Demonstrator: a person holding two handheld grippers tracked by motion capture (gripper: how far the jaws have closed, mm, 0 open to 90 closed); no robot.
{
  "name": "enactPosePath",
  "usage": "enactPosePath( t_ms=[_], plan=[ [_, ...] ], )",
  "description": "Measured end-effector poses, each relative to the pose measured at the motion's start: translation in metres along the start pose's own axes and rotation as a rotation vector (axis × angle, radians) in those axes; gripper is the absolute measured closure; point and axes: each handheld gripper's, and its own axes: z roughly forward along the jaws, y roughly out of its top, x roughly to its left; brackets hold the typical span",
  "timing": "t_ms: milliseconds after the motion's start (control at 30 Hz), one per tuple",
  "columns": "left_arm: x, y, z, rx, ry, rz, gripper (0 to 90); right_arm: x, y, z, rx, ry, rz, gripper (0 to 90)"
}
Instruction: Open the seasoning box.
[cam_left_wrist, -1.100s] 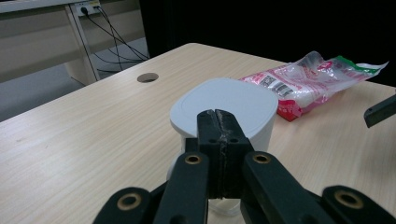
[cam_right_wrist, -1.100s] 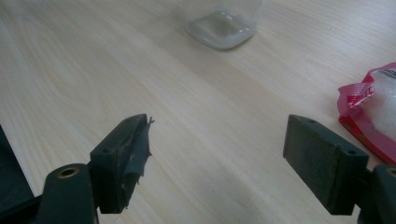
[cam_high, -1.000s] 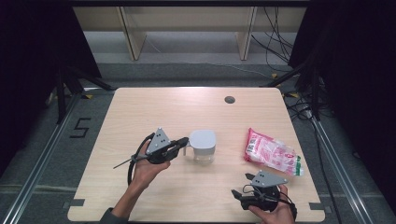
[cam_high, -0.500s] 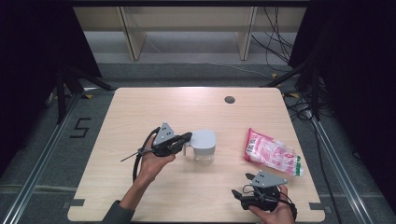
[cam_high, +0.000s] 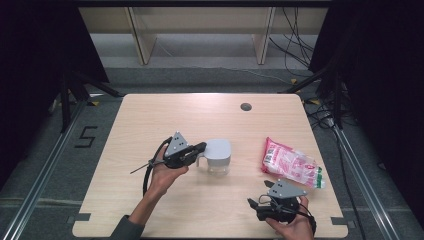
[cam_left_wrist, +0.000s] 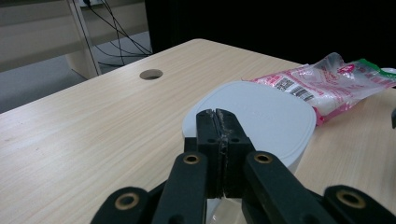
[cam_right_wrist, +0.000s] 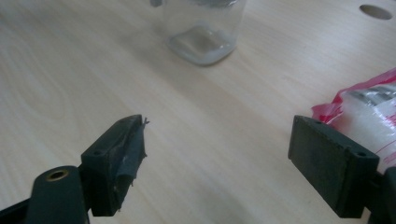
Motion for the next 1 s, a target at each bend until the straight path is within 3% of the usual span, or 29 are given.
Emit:
enactPosePath(
  t_ms=[100, 200, 233, 300, 467, 633, 733, 867, 900, 1000],
  plan=[
    [0.0, 0.0, -0.001, 0.005, 0.008, 0.005, 88.2, -0.005, 0.005, 0.003, -0.015, -0.012, 0.003, 19.0],
    [0.0, 0.0, -0.001, 0.005, 0.009, 0.012, 88.2, -0.01, 0.009, 0.007, -0.038, -0.017, 0.006, 25.7],
    [-0.001, 0.0, -0.002, 0.008, 0.009, 0.015, 88.2, -0.01, 0.01, 0.008, -0.037, -0.019, 0.028, 28.6],
    [-0.001, 0.0, -0.002, 0.006, 0.007, 0.014, 88.2, -0.015, 0.017, 0.012, -0.071, -0.007, 0.009, 38.6],
    [0.0, -0.001, -0.002, 0.001, 0.005, 0.004, 88.2, -0.02, 0.026, 0.021, -0.072, -0.007, -0.048, 50.9],
    [0.001, -0.001, -0.003, 0.01, 0.008, 0.013, 88.3, -0.022, 0.031, 0.023, -0.094, -0.014, -0.032, 53.9],
    [0.001, -0.002, -0.002, -0.006, 0.009, -0.001, 88.2, -0.027, 0.033, 0.027, -0.113, -0.008, -0.018, 62.1],
    [0.001, -0.002, -0.002, -0.008, 0.008, 0.0, 88.2, -0.029, 0.037, 0.029, -0.123, -0.006, -0.026, 66.5],
    [0.002, -0.002, -0.002, -0.007, 0.008, 0.003, 88.3, -0.028, 0.039, 0.029, -0.115, 0.002, -0.001, 67.7],
    [0.002, -0.002, -0.002, -0.008, 0.009, 0.002, 88.4, -0.027, 0.047, 0.034, -0.127, 0.003, -0.033, 74.9]
  ],
)
